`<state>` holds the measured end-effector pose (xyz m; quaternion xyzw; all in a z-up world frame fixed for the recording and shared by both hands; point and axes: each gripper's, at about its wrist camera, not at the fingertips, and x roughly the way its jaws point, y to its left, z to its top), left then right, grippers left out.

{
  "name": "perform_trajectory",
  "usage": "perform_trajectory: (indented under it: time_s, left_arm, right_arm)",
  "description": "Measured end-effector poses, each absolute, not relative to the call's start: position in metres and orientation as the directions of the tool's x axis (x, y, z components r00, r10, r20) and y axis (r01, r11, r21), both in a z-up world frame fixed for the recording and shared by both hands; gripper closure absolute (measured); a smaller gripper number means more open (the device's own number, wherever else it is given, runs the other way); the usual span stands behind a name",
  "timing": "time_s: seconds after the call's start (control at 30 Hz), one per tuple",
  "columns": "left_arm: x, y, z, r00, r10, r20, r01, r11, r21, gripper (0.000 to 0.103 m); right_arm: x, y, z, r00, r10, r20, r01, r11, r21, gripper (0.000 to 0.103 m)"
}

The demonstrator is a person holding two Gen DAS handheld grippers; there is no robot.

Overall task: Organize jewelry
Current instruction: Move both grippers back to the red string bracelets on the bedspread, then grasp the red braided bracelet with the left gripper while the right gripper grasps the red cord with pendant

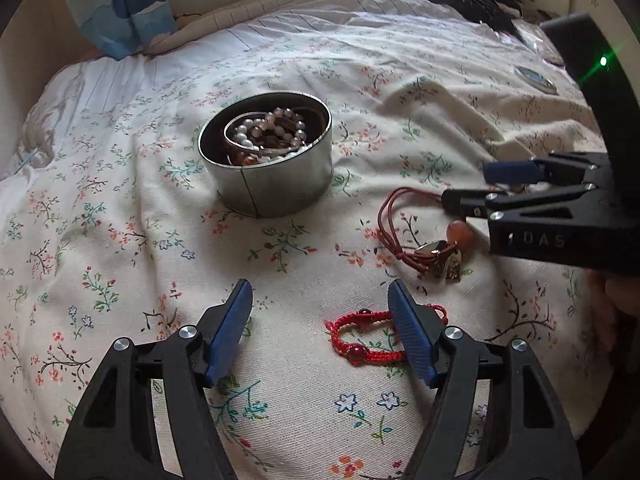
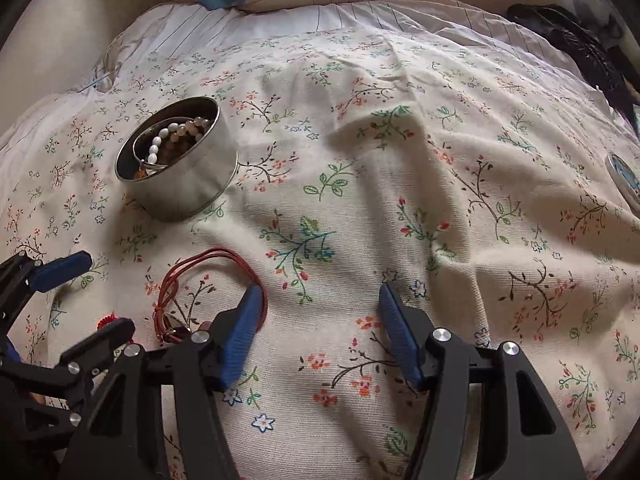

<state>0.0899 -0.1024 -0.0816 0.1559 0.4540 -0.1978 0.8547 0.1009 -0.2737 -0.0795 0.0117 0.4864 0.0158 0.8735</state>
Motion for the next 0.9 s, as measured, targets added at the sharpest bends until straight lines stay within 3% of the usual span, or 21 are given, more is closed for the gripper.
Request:
perform_trajectory:
  time_s: [0.13,0.23,0.4,0.53,0.6,0.67,0.8,0.9]
  left_arm:
    - [0.093,-0.098,-0.085,0.499,-0.175,-0.849,0.456,0.886,0.085,0.045]
    - [0.098,-0.088,-0.083,0.514,-0.154,-0.843,0.404,0.911,0.08,0.046]
    - [0.095,-0.081,-0.076,0.477,-0.258,-0.84,0.454,0.891,-0.015,0.046]
    - [0.093,-0.093,-0.086,0.452,-0.204,-0.868,0.476,0.879,0.041,0.047]
    - [0.094,-0.093,-0.087,0.474,-0.157,-0.866,0.45,0.889,0.085,0.07]
    - [0.099,-0.085,-0.085,0.489,-0.133,-0.862,0.407,0.909,0.091,0.083]
    - [0.102,-0.073,-0.081,0.481,-0.175,-0.859,0.401,0.915,0.038,0.082]
    - [0.101,-0.073,-0.082,0.466,-0.206,-0.86,0.427,0.904,0.015,0.075]
  right_arm:
    - [0.101,-0.285,-0.08,0.526,-0.042,-0.849,0.059,0.998,-0.013,0.041]
    - [0.101,-0.294,-0.078,0.536,-0.016,-0.844,0.077,0.997,0.031,0.041]
    - [0.1,-0.284,-0.072,0.563,0.079,-0.822,0.001,0.995,0.096,0.034]
    - [0.102,-0.276,-0.079,0.531,0.069,-0.844,-0.011,0.997,0.074,0.032]
    - [0.103,-0.281,-0.079,0.532,0.055,-0.845,0.014,0.997,0.074,0.032]
    - [0.102,-0.286,-0.078,0.538,0.068,-0.84,0.027,0.995,0.098,0.032]
    - [0.102,-0.285,-0.076,0.55,0.097,-0.829,0.013,0.992,0.124,0.032]
    - [0.105,-0.276,-0.079,0.533,0.108,-0.839,-0.023,0.993,0.114,0.032]
